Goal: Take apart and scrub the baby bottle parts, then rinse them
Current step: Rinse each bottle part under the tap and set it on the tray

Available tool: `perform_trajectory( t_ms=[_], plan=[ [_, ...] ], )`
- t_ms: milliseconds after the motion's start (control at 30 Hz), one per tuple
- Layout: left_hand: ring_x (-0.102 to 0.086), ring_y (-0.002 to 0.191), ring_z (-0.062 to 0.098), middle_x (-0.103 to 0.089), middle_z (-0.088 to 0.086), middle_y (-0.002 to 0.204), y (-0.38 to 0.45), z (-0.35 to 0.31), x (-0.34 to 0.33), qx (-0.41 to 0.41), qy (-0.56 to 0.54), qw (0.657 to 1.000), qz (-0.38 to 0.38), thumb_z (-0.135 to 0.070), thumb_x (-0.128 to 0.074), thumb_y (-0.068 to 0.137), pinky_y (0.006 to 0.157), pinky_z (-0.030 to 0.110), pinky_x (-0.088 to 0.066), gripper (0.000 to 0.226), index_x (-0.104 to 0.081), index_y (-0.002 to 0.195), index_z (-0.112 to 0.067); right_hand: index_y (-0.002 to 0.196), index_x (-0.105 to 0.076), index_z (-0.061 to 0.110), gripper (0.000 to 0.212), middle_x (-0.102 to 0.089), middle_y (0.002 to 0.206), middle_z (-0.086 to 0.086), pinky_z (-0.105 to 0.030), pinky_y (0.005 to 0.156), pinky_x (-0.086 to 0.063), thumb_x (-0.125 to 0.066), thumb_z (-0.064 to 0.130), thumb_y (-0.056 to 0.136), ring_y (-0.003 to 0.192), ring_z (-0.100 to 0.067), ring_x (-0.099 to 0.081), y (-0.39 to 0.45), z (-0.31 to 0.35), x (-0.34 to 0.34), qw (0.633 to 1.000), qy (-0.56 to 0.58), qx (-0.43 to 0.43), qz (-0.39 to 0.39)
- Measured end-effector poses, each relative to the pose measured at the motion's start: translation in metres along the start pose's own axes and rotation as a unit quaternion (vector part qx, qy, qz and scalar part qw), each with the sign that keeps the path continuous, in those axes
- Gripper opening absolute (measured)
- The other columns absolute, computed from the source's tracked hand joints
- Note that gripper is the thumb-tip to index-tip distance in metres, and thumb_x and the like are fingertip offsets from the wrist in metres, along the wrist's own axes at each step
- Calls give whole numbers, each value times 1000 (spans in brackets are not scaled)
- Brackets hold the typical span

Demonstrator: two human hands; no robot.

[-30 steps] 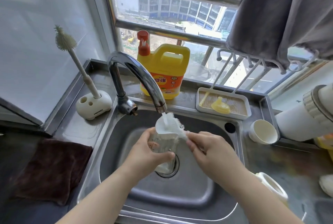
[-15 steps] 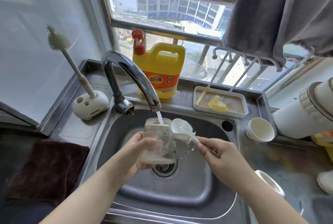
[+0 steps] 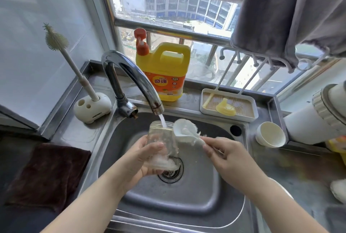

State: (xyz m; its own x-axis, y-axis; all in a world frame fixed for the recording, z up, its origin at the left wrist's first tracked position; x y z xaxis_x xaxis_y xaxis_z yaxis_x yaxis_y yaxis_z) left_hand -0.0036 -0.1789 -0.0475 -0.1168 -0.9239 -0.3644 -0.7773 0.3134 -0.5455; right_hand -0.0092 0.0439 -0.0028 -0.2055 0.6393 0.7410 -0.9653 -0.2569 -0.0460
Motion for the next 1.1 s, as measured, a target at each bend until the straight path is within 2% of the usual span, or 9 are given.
perform_trajectory(
  t_ms=[100,233,367,467,533,633,800,933,1100],
  plan=[
    [-66,95,25,-67,11,113,0,-1,-3,1,0,1000,11,-43,-79,55,68,36,-55,76,-56,124,-20,114,-64,43,30,-54,66,17,-16,60,-39,-52,38,87,66,-4,-52,-2,10,-5,999,16,19,24],
    [-66,86,24,-69,13,108,-2,2,-1,13,-16,1000,-8,-42,-78,49,59,30,-53,77,-59,120,-17,110,-58,54,28,-60,72,5,-33,67,-48,-55,34,91,69,-9,-54,1,-6,4,999,-9,-22,26],
    [-67,86,27,-69,18,108,-1,-7,2,21,-71,997,3,-40,-77,52,56,28,-55,67,-66,114,-16,113,-47,59,34,-60,71,2,-27,63,-44,-52,35,90,67,-10,-53,4,12,-8,999,18,17,32],
    [-68,86,28,-69,17,109,-2,-10,7,33,-72,997,6,-40,-77,51,55,27,-55,71,-64,117,-15,103,-51,71,27,-62,73,1,-32,67,-48,-49,48,88,69,-10,-56,-10,10,-8,997,23,21,73],
    [-65,100,36,-65,20,117,-1,-7,6,53,-85,995,15,-39,-79,53,57,29,-55,75,-61,121,-13,94,-46,78,35,-67,80,-4,-36,73,-50,-51,43,91,76,-14,-61,-9,4,-4,998,33,4,50],
    [-56,114,45,-59,22,127,3,-6,6,63,-122,990,12,-37,-81,54,59,33,-56,78,-59,125,-12,94,-49,76,43,-69,88,-9,-39,77,-51,-54,33,93,82,-23,-63,-4,11,-2,998,54,10,36],
    [-63,107,35,-65,16,120,6,-7,5,34,-79,996,5,-41,-74,57,66,35,-59,74,-57,125,-18,97,-48,76,40,-67,79,-4,-34,72,-49,-53,36,93,72,-14,-58,-11,9,-4,998,46,12,40],
    [-64,106,37,-64,14,122,8,-8,-3,33,-44,998,15,-41,-79,60,70,38,-60,71,-57,124,-19,111,-47,68,31,-58,69,5,-20,62,-42,-46,46,88,68,-8,-53,-13,15,-10,999,20,26,25],
    [-64,105,37,-65,15,120,3,-4,6,46,-34,998,11,-37,-80,53,69,38,-60,70,-62,118,-18,112,-47,61,27,-57,69,6,-31,65,-48,-45,51,87,70,-9,-54,-10,-1,2,998,-42,-7,44]
  ],
)
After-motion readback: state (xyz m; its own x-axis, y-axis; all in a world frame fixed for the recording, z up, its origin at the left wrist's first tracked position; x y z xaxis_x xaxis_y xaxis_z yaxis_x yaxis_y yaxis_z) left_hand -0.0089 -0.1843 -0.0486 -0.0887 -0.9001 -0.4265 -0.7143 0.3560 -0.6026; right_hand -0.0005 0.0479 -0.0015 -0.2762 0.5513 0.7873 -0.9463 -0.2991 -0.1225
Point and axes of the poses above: each hand's wrist, its own y-axis towards the middle knuckle, its own x-axis out of the back of the hand, z = x × y, the point moved 3 cm from there along y, towards the middle knuckle
